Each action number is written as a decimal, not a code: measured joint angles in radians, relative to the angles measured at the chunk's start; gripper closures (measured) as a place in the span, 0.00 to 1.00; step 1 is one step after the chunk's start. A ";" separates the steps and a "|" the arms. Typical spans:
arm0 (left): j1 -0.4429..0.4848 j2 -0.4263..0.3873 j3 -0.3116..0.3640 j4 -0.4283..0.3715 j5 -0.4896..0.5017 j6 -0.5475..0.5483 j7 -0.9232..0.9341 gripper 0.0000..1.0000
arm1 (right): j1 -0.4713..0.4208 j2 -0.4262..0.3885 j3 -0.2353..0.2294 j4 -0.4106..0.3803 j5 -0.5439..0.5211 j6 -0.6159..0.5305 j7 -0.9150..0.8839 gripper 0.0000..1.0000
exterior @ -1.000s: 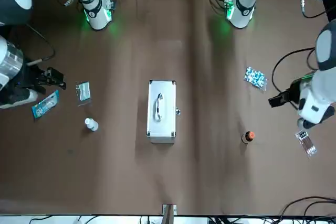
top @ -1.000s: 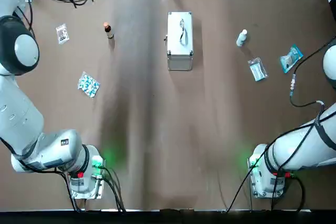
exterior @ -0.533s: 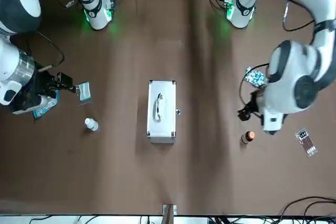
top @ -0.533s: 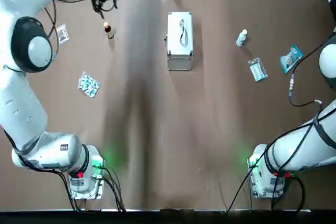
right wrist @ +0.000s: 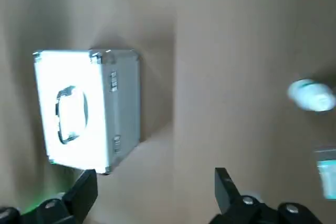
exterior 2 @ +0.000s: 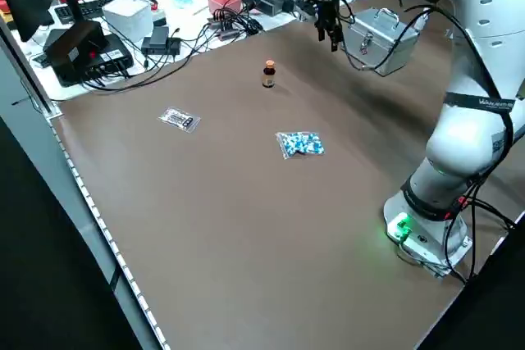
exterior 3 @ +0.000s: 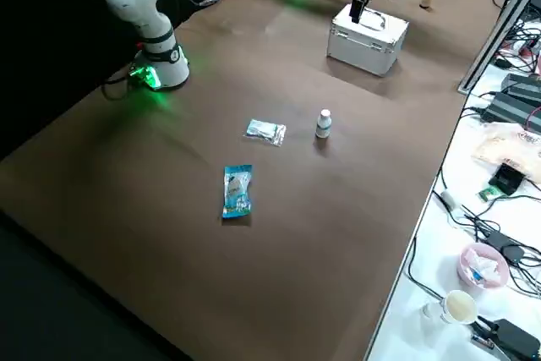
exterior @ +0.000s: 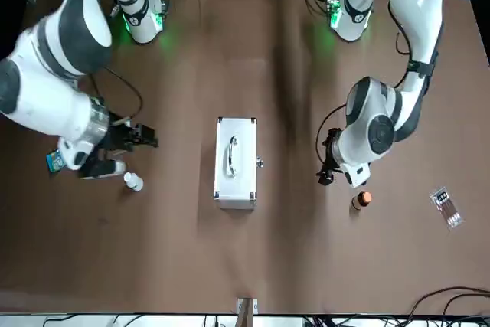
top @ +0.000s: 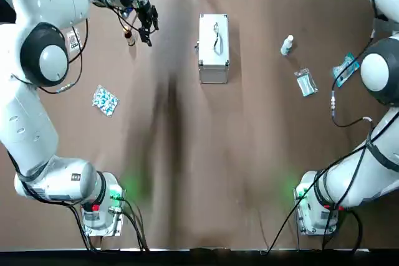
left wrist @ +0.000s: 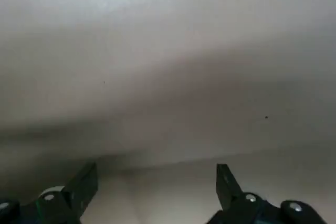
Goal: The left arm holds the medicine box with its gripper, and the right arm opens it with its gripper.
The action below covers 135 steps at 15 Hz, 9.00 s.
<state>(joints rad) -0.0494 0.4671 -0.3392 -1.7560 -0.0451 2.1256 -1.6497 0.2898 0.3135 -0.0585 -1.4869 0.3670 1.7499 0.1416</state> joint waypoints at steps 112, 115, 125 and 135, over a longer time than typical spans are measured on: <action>-0.289 0.261 -0.009 0.223 -0.080 0.227 -0.495 0.70 | 0.206 0.255 -0.001 0.065 0.282 0.149 0.202 0.87; -0.289 0.261 -0.009 0.223 -0.079 0.227 -0.495 0.70 | 0.175 0.243 0.002 0.064 0.282 0.104 0.187 0.87; -0.289 0.261 -0.009 0.223 -0.079 0.228 -0.495 0.70 | 0.115 0.235 0.002 0.058 0.285 0.027 0.130 0.87; -0.289 0.261 -0.009 0.222 -0.079 0.229 -0.495 0.70 | 0.083 0.232 -0.002 0.040 0.283 -0.001 0.088 0.87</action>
<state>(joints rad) -0.3383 0.7277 -0.3483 -1.5340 -0.1240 2.3544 -2.1451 0.3726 0.5451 -0.0604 -1.4472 0.6497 1.7489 0.2295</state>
